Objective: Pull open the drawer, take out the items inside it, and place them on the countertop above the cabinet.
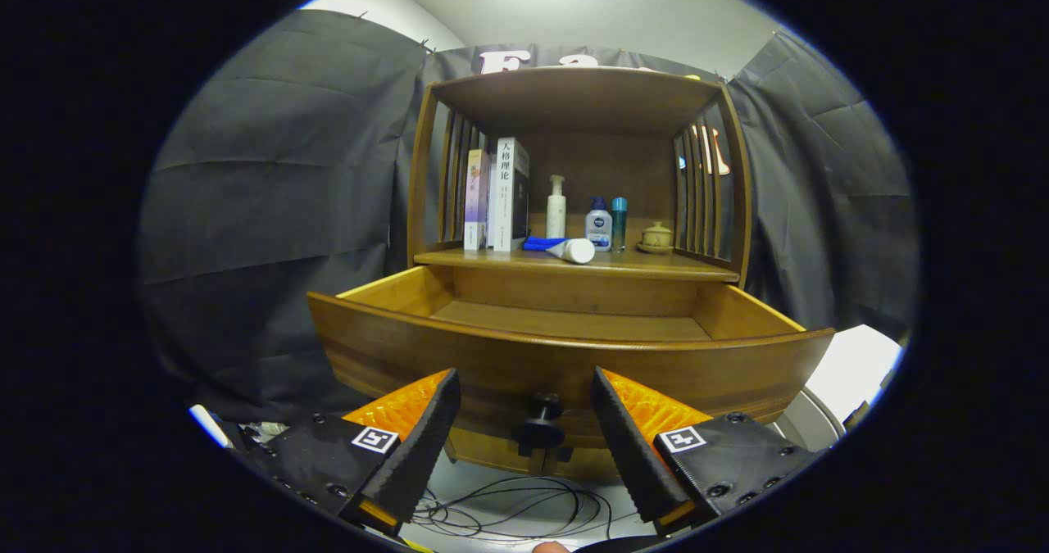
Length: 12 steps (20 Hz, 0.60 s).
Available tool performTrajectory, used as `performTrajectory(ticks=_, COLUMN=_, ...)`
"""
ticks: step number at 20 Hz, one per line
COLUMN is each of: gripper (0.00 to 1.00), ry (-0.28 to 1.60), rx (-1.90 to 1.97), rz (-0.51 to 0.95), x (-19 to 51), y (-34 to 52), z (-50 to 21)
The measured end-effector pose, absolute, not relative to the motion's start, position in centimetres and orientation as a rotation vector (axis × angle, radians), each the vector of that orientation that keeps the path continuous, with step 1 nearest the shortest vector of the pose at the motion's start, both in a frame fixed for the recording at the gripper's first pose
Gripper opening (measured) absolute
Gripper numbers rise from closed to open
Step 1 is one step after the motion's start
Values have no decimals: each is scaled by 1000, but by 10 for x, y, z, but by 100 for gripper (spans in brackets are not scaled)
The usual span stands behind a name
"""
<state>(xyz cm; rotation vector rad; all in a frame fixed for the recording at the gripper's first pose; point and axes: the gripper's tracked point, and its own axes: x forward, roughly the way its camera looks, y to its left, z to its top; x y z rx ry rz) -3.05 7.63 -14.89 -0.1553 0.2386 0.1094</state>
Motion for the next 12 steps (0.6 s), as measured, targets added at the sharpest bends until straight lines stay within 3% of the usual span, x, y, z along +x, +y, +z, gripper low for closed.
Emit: performTrajectory(ticks=12, gripper=98, ry=315, rx=-169, rz=-19, x=-5, y=64, z=-198)
